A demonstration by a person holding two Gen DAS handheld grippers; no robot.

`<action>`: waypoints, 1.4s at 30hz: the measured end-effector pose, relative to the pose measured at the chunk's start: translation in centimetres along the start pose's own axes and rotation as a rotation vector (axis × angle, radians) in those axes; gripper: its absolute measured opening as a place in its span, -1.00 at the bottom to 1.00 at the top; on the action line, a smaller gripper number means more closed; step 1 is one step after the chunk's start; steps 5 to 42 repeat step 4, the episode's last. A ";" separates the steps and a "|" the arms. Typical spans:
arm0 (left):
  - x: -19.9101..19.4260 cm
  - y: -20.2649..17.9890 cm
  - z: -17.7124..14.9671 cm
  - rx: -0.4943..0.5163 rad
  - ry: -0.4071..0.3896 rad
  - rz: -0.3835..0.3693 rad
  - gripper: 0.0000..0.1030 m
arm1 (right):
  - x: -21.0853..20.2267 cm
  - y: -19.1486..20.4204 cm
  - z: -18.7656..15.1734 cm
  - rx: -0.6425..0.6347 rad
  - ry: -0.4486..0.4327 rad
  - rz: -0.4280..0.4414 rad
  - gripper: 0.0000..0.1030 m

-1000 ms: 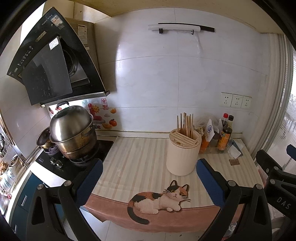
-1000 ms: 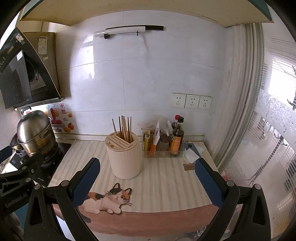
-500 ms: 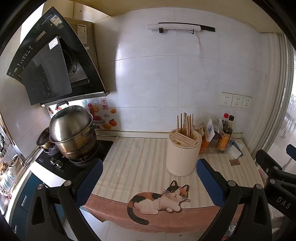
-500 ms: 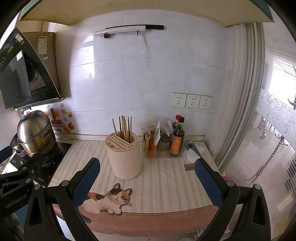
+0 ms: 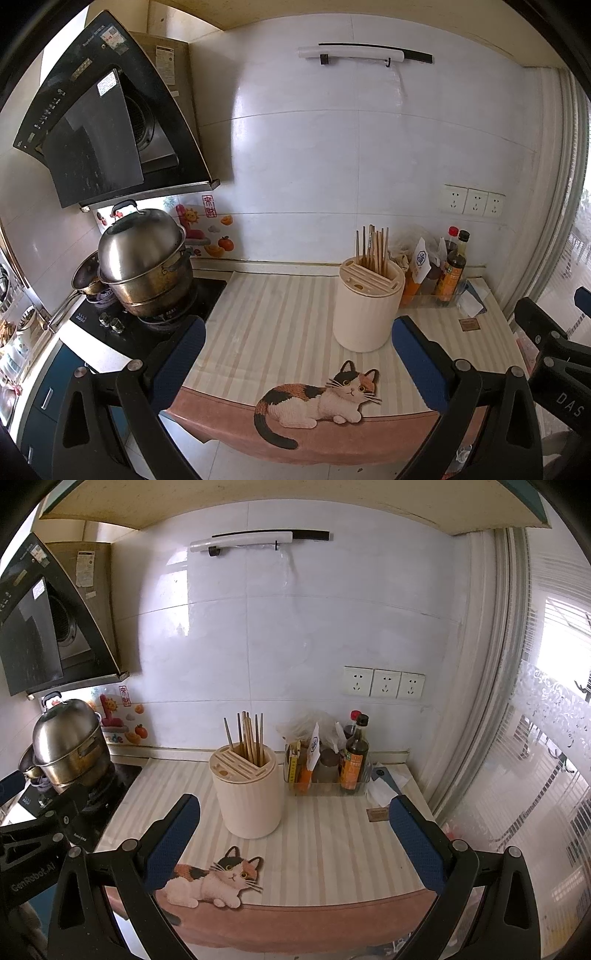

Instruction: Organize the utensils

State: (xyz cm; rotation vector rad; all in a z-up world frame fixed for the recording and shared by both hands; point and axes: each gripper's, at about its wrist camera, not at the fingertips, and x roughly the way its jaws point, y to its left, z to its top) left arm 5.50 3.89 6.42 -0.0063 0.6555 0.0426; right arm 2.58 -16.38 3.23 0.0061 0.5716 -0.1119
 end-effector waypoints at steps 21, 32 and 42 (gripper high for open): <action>0.0 0.2 0.1 0.001 -0.006 -0.009 1.00 | 0.0 0.0 0.0 0.000 0.000 -0.001 1.00; 0.0 0.2 0.1 0.001 -0.006 -0.009 1.00 | 0.0 0.0 0.0 0.000 0.000 -0.001 1.00; 0.0 0.2 0.1 0.001 -0.006 -0.009 1.00 | 0.0 0.0 0.0 0.000 0.000 -0.001 1.00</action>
